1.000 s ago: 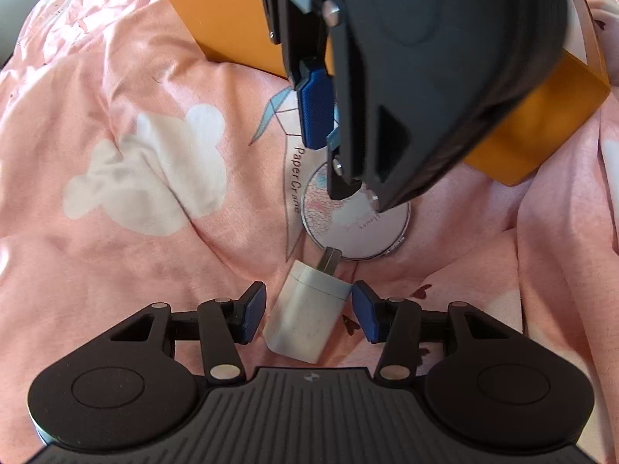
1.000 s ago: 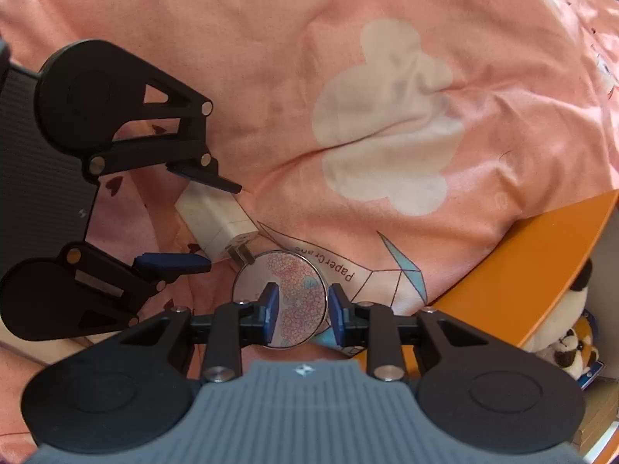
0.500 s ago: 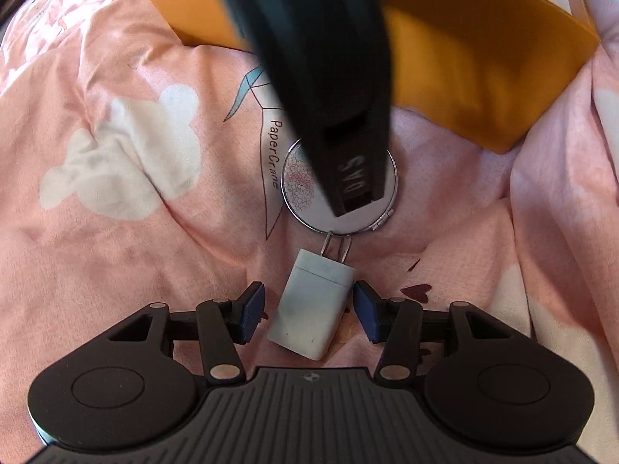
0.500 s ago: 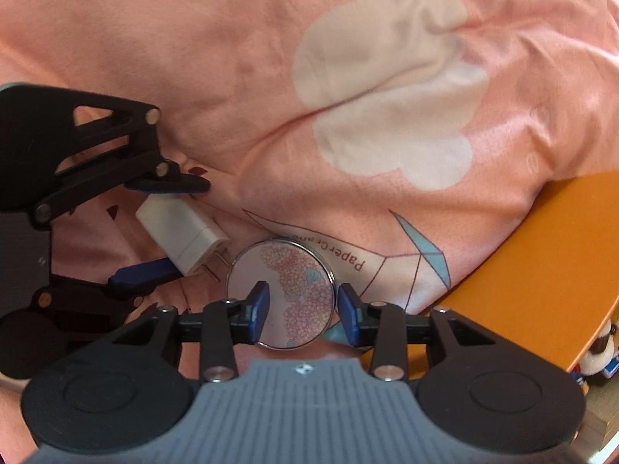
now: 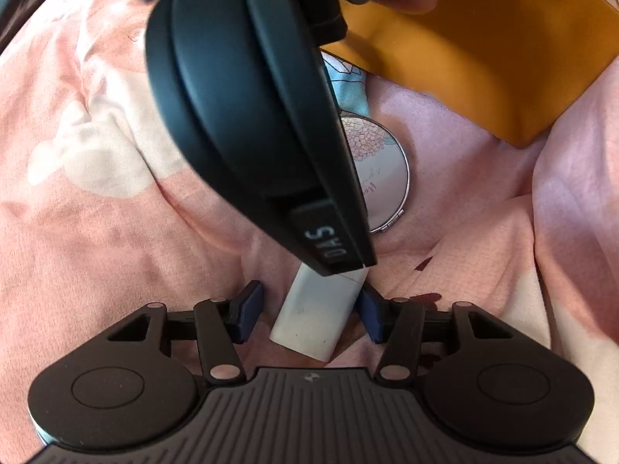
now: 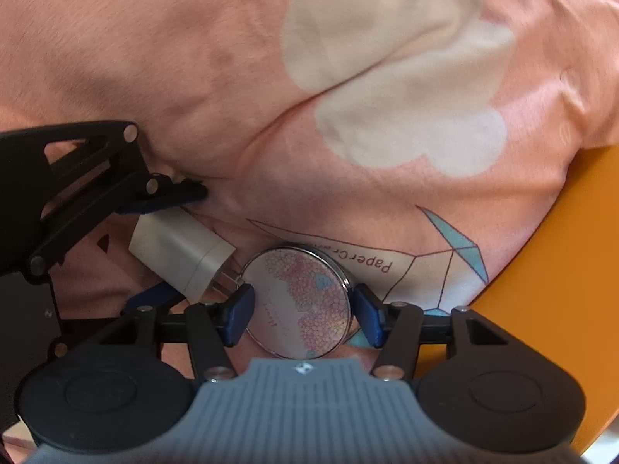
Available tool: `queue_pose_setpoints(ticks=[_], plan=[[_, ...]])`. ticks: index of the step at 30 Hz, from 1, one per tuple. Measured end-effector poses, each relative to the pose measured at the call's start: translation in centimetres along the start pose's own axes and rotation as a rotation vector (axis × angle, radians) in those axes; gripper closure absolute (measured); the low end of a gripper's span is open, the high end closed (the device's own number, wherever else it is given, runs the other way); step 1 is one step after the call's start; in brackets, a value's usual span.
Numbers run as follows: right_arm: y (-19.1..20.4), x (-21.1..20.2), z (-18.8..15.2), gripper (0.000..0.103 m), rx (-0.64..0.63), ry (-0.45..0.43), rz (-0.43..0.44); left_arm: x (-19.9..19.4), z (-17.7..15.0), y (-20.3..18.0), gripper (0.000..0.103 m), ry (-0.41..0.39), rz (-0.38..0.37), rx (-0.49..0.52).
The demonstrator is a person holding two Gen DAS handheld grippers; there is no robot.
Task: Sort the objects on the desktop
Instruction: 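Grasp the white charger with the left gripper while the right grasps the round mirror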
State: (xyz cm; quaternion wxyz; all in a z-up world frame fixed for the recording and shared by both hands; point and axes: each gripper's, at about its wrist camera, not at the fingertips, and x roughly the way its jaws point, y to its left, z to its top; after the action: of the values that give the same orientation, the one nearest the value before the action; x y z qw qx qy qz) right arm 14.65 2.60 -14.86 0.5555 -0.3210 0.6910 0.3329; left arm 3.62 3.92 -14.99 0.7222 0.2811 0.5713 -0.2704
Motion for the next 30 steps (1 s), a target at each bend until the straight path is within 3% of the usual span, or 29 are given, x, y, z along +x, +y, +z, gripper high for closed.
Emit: queue_pose_setpoints(ticks=[6,12,16,21,27,30], plan=[[-0.1,-1.4,-1.2,0.065,0.01,-0.051,0.037,-0.3,-0.6,-0.4,0.055,-0.01,0.007,-0.004],[0.0,-3.4,-3.1,0.08,0.001,-0.108,0.108,-0.2,-1.2,-0.2,0.058,-0.002,0.002,-0.027],[0.2,-4.7,-3.9,0.081,0.027,-0.137,0.219,-0.3,-1.6,-0.3,0.057,0.001,0.004,-0.03],[-0.5,-4.9,-3.4,0.08,0.044,-0.166,0.266,-0.3,-2.3,-0.1,0.057,-0.001,-0.001,-0.042],[-0.3,-2.2,-3.1,0.075,0.077,-0.165,0.26,-0.7,-3.4,0.6,0.055,-0.014,-0.042,-0.069],[-0.2,-2.0,-3.2,0.084,0.076,-0.179,0.22,-0.7,-3.9,1.1,0.055,-0.017,-0.066,-0.093]])
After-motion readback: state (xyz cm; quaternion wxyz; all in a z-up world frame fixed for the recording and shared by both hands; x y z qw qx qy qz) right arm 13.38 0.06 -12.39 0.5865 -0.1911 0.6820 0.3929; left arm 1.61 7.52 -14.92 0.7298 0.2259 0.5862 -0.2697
